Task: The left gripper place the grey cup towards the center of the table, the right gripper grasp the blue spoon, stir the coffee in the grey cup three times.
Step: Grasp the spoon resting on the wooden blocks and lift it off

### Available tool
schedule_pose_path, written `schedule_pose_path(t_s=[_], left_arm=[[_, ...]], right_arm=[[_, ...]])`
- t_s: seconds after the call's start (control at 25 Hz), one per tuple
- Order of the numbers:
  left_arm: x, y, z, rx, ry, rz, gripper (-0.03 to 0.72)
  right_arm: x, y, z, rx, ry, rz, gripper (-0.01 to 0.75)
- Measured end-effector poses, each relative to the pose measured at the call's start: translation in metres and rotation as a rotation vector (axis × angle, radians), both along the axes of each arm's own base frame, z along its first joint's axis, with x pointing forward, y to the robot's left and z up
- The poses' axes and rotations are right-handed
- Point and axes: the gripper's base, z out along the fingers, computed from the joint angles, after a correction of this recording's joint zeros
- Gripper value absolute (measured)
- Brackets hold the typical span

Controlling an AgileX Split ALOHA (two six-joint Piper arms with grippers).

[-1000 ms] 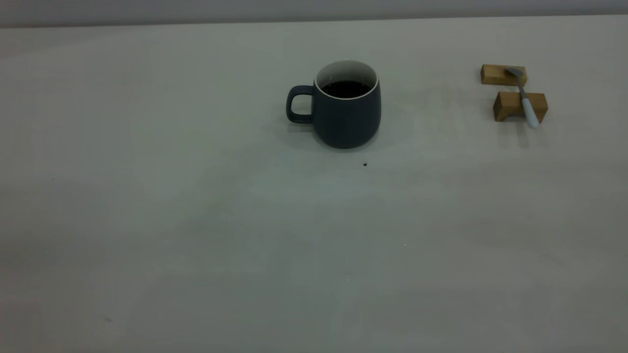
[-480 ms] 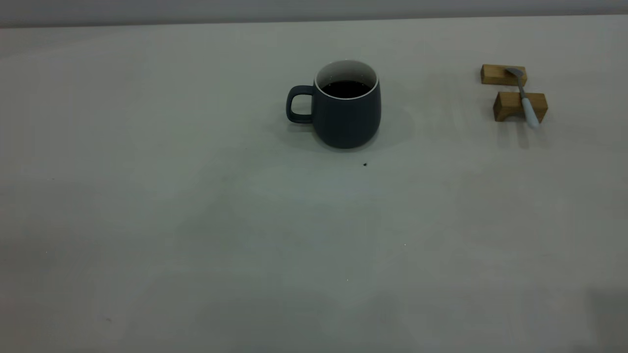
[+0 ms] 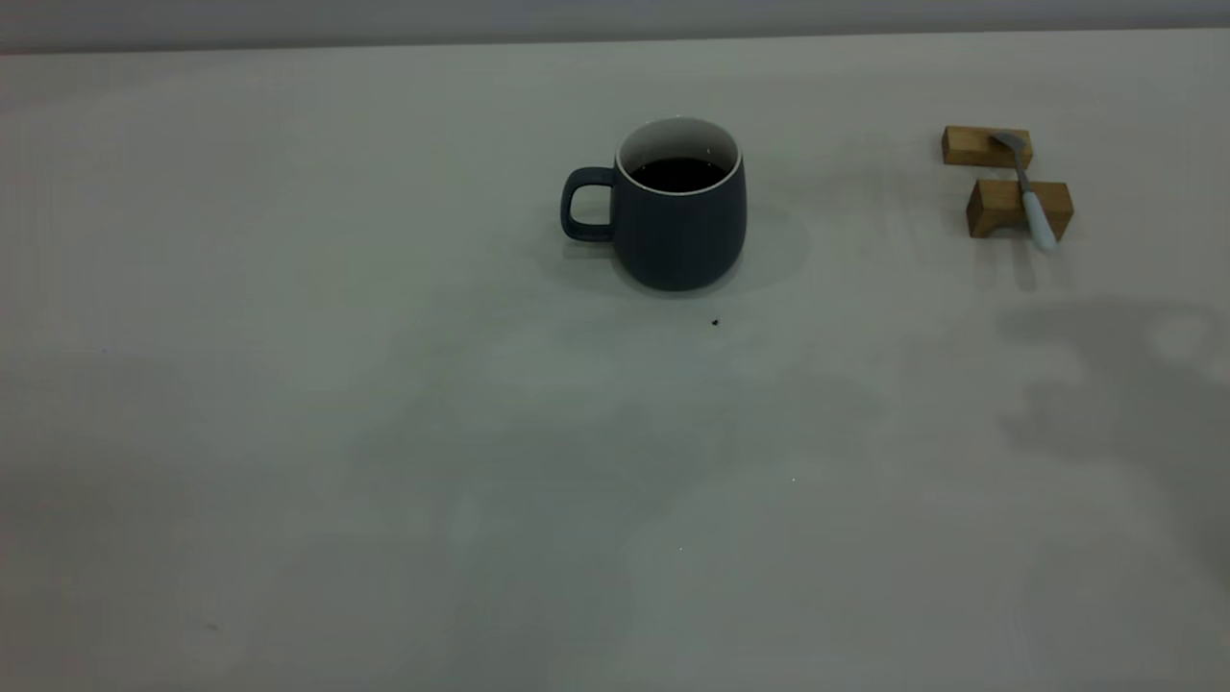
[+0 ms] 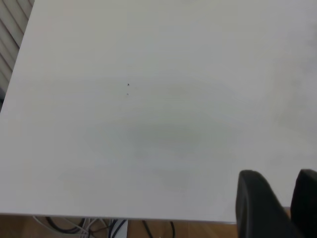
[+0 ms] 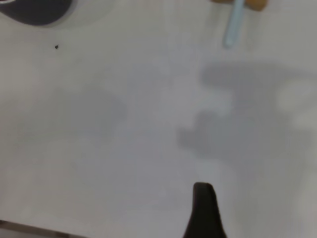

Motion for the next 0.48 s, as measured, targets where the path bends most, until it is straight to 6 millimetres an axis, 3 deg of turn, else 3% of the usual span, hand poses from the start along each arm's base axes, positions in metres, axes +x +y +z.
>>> schedule_pose_path(t_s=[0.48], left_arm=[[0.0, 0.0, 0.0, 0.0, 0.0, 0.0, 0.243]], right_arm=[[0.076, 0.016, -0.097, -0.017, 0.141, 0.038, 0.623]])
